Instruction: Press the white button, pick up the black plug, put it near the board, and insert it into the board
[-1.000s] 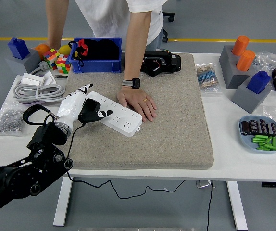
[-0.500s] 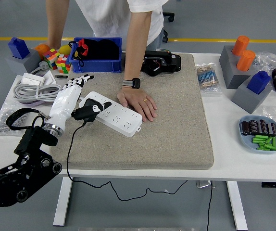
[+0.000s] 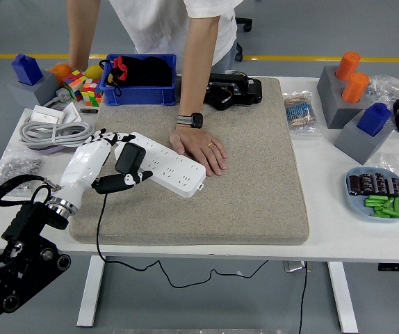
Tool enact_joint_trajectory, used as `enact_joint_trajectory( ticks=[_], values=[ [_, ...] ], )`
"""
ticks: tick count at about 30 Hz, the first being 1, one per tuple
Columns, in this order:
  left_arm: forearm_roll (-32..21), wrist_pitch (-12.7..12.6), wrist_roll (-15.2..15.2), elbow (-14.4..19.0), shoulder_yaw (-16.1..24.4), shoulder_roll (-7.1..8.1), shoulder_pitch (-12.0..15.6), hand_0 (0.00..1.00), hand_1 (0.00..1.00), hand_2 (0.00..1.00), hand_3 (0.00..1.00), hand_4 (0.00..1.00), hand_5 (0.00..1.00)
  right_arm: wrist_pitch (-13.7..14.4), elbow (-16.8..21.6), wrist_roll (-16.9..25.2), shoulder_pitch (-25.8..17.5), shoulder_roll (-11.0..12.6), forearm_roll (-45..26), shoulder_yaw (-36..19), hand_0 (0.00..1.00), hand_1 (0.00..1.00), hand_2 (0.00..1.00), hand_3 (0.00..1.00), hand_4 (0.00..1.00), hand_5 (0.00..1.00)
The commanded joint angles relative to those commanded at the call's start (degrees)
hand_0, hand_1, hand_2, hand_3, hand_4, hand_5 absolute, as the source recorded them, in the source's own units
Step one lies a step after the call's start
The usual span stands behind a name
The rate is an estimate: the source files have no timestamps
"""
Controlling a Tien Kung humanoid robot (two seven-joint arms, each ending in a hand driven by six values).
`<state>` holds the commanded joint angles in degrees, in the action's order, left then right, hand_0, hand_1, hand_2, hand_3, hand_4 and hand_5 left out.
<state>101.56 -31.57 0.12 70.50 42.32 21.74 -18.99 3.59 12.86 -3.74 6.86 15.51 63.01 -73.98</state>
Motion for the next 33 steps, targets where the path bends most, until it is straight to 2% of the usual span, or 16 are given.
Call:
enact_joint_trajectory(
  ticks=[13, 25, 33],
  values=[
    [2.13, 1.03, 2.57, -2.48, -1.62, -0.39, -0.57, 0.908, 0.908, 0.837, 0.810, 0.908, 0.617, 0.03, 0.01, 0.09, 0.05, -0.08, -0.12, 0.02, 0.611, 0.574, 0.573, 0.578, 0.648, 0.387],
    [2.87, 1.10, 3.09, -4.16, -2.99, -0.87, -1.56, 0.901, 0.907, 0.846, 0.805, 0.908, 0.621, 0.03, 0.03, 0.14, 0.12, -0.16, -0.20, 0.11, 0.611, 0.573, 0.572, 0.578, 0.649, 0.388],
    [2.67, 1.39, 3.63, -5.04, -4.08, -1.83, -3.01, 0.901, 0.908, 0.844, 0.803, 0.906, 0.619, 0.03, 0.00, 0.16, 0.14, -0.16, -0.26, 0.11, 0.611, 0.573, 0.571, 0.578, 0.649, 0.388]
  ],
)
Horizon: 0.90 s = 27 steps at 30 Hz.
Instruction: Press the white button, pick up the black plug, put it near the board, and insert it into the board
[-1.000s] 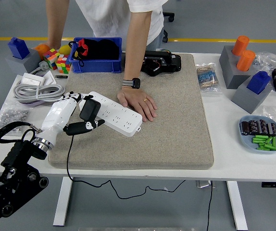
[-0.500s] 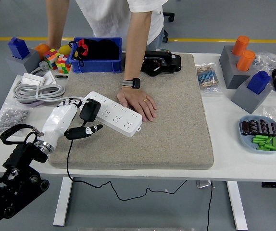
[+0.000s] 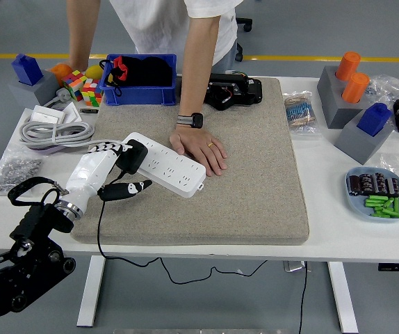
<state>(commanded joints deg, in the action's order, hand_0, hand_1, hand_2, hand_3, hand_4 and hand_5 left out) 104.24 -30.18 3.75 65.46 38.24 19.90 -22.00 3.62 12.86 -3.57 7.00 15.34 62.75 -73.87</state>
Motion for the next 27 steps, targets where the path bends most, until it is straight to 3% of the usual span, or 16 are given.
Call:
enact_joint_trajectory(
  ticks=[16, 27],
  values=[
    [-1.07, 0.69, 1.01, -4.13, -2.64, -3.04, -3.50, 0.895, 0.908, 0.836, 0.793, 0.902, 0.617, -0.01, -0.01, -0.01, 0.01, -0.07, -0.15, 0.23, 0.611, 0.573, 0.571, 0.578, 0.649, 0.388],
    [-2.35, 1.08, 1.33, -5.10, -3.31, -3.05, -3.23, 0.892, 0.907, 0.833, 0.785, 0.901, 0.620, -0.02, -0.05, -0.05, -0.05, -0.07, -0.18, 0.35, 0.611, 0.572, 0.571, 0.578, 0.649, 0.389]
  ],
)
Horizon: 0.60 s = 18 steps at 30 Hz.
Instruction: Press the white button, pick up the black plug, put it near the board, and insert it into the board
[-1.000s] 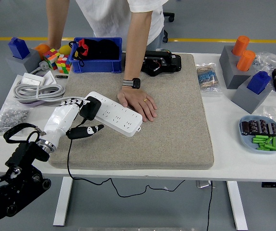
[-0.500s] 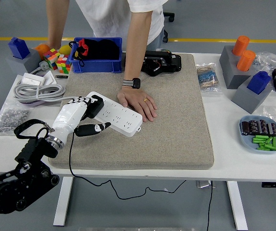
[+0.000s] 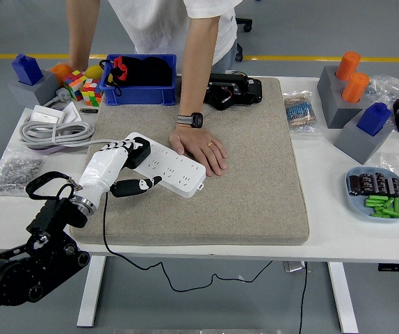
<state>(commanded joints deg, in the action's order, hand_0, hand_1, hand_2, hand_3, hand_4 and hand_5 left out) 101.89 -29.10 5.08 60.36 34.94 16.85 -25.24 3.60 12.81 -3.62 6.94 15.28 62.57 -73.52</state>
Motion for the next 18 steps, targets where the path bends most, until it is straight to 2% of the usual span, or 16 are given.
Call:
enact_joint_trajectory(
  ticks=[10, 15, 16, 18],
  values=[
    [-1.08, -0.58, -1.00, 0.95, 1.33, 1.00, 1.36, 0.894, 0.916, 0.849, 0.798, 0.899, 0.622, -0.01, 0.01, 0.01, -0.16, 0.03, -0.03, 0.32, 0.611, 0.572, 0.571, 0.578, 0.648, 0.388],
    [-1.78, -1.67, -2.38, 3.32, 3.99, 1.12, 1.55, 0.894, 0.916, 0.849, 0.798, 0.899, 0.622, -0.01, 0.03, 0.01, -0.08, 0.06, -0.07, 0.42, 0.611, 0.572, 0.571, 0.578, 0.648, 0.388],
    [-1.72, -1.87, -2.54, 3.92, 4.71, 1.12, 1.61, 0.945, 0.955, 0.903, 0.846, 0.897, 0.633, -0.02, 0.03, 0.00, -0.06, 0.06, -0.08, 0.45, 0.611, 0.572, 0.569, 0.578, 0.649, 0.389],
    [-1.80, -2.05, -2.66, 4.75, 5.79, 1.13, 1.69, 0.945, 0.955, 0.903, 0.846, 0.897, 0.633, -0.02, 0.03, 0.00, -0.04, 0.04, -0.09, 0.44, 0.611, 0.572, 0.569, 0.578, 0.649, 0.389]
  ],
)
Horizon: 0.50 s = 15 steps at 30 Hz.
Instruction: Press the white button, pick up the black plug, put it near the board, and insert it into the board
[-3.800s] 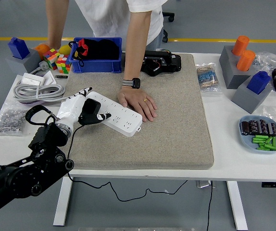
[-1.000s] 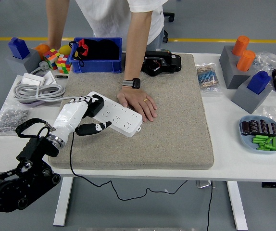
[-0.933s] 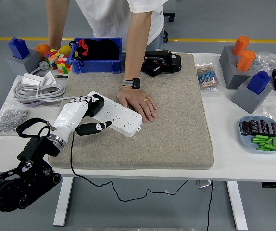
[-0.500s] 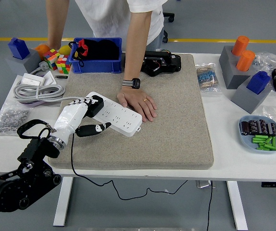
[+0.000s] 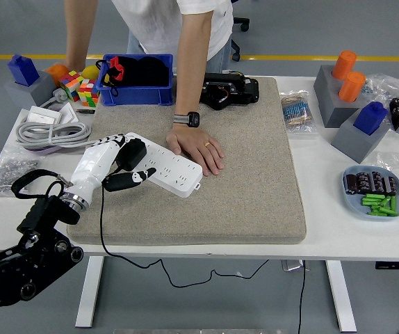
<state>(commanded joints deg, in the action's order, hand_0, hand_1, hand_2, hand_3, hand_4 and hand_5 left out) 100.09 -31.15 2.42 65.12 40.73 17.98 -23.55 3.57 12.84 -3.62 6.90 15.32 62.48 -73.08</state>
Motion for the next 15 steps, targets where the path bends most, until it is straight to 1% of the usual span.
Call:
enact_joint_trajectory(
  ticks=[6, 15],
  values=[
    [0.27, -0.47, -0.11, 1.94, 3.66, 0.10, 0.41, 0.948, 0.957, 0.909, 0.850, 0.895, 0.634, 0.01, -0.05, -0.02, -0.12, 0.03, 0.06, -0.13, 0.611, 0.572, 0.569, 0.578, 0.649, 0.388],
    [0.11, -0.37, -0.05, 0.96, 8.23, -0.10, 1.62, 0.949, 0.957, 0.912, 0.852, 0.895, 0.644, 0.00, -0.03, -0.03, -0.12, -0.13, 0.18, -0.42, 0.611, 0.572, 0.569, 0.578, 0.649, 0.388]
  ],
)
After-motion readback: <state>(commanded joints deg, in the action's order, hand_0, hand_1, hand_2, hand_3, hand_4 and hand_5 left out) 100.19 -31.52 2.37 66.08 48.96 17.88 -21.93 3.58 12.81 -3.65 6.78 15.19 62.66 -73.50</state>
